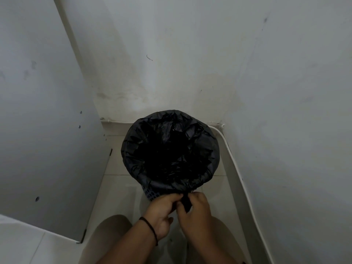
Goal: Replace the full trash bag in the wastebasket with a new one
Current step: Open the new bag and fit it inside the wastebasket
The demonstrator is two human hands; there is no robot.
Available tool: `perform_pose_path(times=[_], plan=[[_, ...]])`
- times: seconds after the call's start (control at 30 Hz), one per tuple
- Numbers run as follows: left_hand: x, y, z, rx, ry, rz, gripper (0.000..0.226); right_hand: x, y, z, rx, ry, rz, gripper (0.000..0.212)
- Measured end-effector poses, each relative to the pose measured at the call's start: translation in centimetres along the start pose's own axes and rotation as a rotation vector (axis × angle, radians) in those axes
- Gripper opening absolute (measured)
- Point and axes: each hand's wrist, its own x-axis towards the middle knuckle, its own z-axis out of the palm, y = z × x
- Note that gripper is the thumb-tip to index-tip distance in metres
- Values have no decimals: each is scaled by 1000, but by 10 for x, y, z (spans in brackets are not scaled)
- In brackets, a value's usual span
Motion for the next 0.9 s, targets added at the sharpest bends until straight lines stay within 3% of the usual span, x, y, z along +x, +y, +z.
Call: perform_pose_path(times=[0.1, 0.17, 0.27, 0.33, 0.4, 0.47, 0.53, 0.67, 0.77, 0.83, 0.9], plan=[[-2, 1, -4, -7, -36, -15, 9, 2, 2, 0, -9, 26, 18, 17], [-1, -2, -7, 12, -44, 25, 11, 8, 3, -5, 196, 23, 185, 17], [-1, -4, -7, -39, -62, 47, 15, 16, 1, -10, 680, -175, 491, 17], [-2, -3, -4, -51, -61, 58, 13, 17, 0, -12, 768, -194, 528, 9], [-2, -2, 0, -41, -15, 75, 11, 17, 3, -13, 609, -32, 426, 12], [-5, -3, 4, -36, 18, 72, 12, 12, 4, -11, 271, 123, 181, 8], [-10, -4, 8, -70, 22, 47, 14, 3, 3, -6, 54, 141, -6, 6], [-19, 0, 3, -140, -53, 13, 19, -6, 5, -2, -95, 72, -113, 22], [-24, 3, -2, -46, -92, 14, 22, 0, 9, -2, -37, 138, -91, 9], [-28, 0, -2, 182, -19, 133, 20, 7, 8, -5, 166, 85, 57, 13], [-24, -3, -8, 581, 148, 561, 16, 13, 8, -11, 347, -46, 217, 17]])
